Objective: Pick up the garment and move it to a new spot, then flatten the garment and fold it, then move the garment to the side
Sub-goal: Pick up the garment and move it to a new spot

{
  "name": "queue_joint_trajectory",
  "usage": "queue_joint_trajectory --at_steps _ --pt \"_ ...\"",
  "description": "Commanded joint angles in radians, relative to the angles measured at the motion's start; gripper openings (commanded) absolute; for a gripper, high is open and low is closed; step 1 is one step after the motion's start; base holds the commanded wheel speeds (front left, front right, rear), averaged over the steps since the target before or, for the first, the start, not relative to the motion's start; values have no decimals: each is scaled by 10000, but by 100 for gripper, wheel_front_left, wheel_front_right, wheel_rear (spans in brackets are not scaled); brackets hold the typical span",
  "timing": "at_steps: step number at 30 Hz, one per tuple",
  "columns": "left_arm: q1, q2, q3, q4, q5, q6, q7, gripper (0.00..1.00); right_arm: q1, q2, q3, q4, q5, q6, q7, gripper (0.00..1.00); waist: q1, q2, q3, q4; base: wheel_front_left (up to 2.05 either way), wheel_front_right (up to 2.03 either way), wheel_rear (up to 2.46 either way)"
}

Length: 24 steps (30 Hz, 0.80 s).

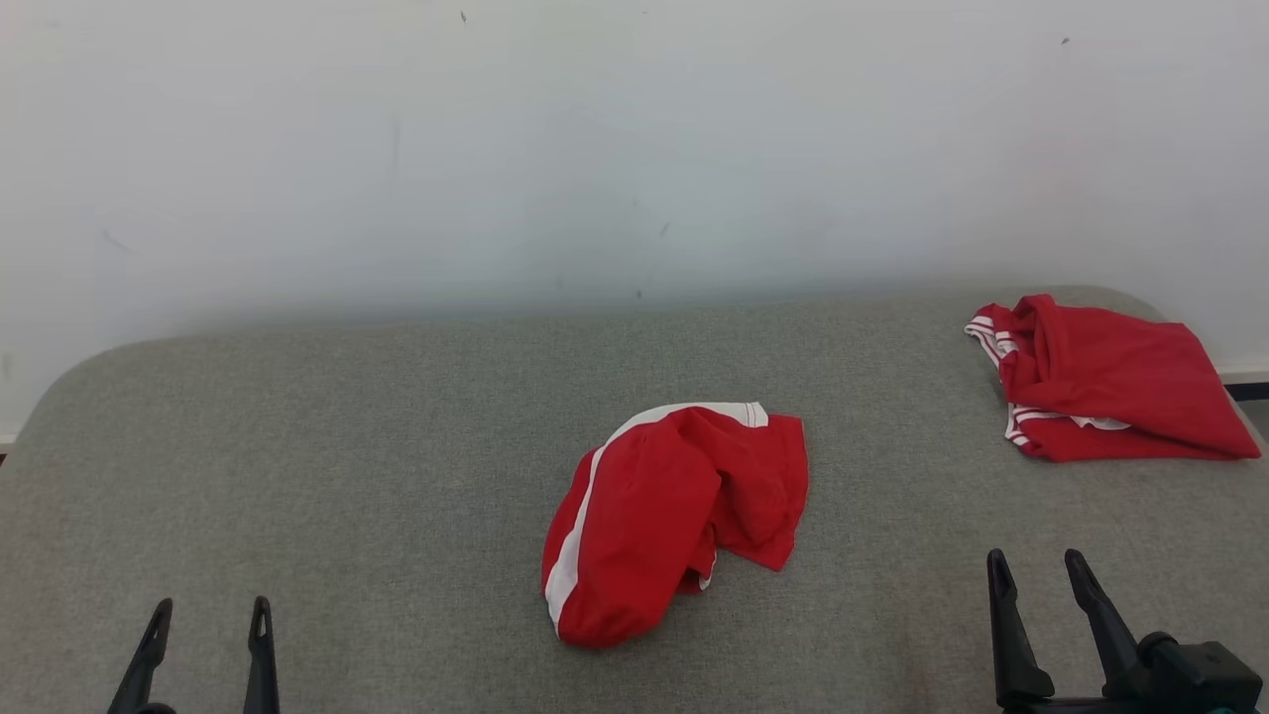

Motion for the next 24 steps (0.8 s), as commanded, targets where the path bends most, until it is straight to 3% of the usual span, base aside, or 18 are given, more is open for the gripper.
queue_joint_trajectory --at_steps 1,24 --pt "4 -4 -9 23 -52 18 -29 100 85 18 -16 -38 -62 -27 19 100 0 0 9 10 0 0 0" --pt "-43 32 -64 98 -216 49 -97 100 111 17 138 -121 -194 -27 135 100 0 0 31 117 0 0 0"
